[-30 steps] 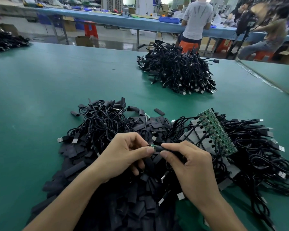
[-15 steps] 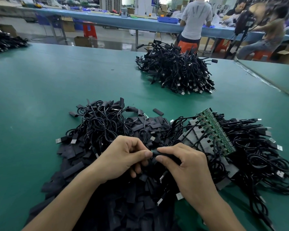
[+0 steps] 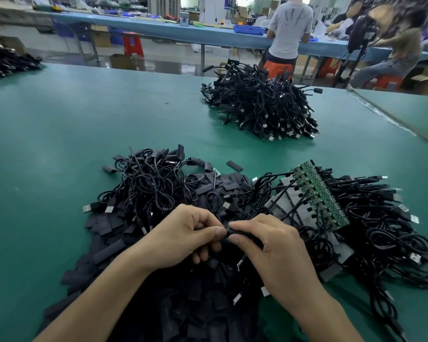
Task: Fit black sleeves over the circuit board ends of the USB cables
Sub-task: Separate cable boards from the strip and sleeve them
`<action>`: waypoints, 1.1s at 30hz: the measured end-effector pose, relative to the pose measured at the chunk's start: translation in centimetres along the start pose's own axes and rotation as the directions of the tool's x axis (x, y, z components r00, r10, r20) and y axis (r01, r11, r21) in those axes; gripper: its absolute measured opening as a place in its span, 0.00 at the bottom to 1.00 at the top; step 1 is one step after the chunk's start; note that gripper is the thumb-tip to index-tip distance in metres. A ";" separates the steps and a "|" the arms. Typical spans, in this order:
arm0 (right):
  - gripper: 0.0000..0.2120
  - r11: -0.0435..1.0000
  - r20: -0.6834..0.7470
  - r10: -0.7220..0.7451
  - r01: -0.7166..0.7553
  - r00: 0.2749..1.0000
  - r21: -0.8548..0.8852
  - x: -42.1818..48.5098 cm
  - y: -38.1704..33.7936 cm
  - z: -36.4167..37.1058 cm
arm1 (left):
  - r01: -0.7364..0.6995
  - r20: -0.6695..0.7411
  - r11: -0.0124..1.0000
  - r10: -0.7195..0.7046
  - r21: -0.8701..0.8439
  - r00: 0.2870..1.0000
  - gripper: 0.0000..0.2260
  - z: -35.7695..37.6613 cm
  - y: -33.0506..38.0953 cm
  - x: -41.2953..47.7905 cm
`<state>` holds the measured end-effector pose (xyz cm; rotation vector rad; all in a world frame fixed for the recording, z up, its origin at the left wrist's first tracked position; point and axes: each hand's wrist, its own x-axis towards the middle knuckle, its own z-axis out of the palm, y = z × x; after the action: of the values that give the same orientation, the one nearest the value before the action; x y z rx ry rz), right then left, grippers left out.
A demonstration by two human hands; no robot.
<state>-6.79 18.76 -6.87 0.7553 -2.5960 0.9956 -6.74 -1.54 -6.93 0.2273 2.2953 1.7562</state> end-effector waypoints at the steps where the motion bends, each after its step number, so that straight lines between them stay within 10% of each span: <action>1: 0.11 1.000 -0.007 0.001 -0.001 1.000 0.005 0.0 0.0 0.1 | 0.002 0.012 1.000 -0.002 -0.004 1.000 0.05 -0.1 0.0 0.0; 11: 0.11 0.959 -0.295 0.174 -0.094 0.939 0.266 0.1 -0.2 0.6 | 0.019 -0.044 1.000 -0.020 -0.024 0.999 0.07 0.1 0.4 -0.1; 22: 0.16 0.998 -0.314 0.031 -0.011 0.949 0.065 0.0 -0.8 1.5 | 0.061 -0.090 0.992 -0.072 -0.114 0.993 0.06 0.3 0.4 0.0; 33: 0.03 0.909 -0.353 0.193 -0.033 0.916 0.414 0.2 -1.2 0.4 | -0.075 -0.117 0.991 0.061 -0.111 0.991 0.08 0.0 1.5 -0.4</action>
<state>-6.25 17.61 -6.46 0.4276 -2.1355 1.5690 -6.36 -1.22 -5.48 0.1911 2.2784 1.9763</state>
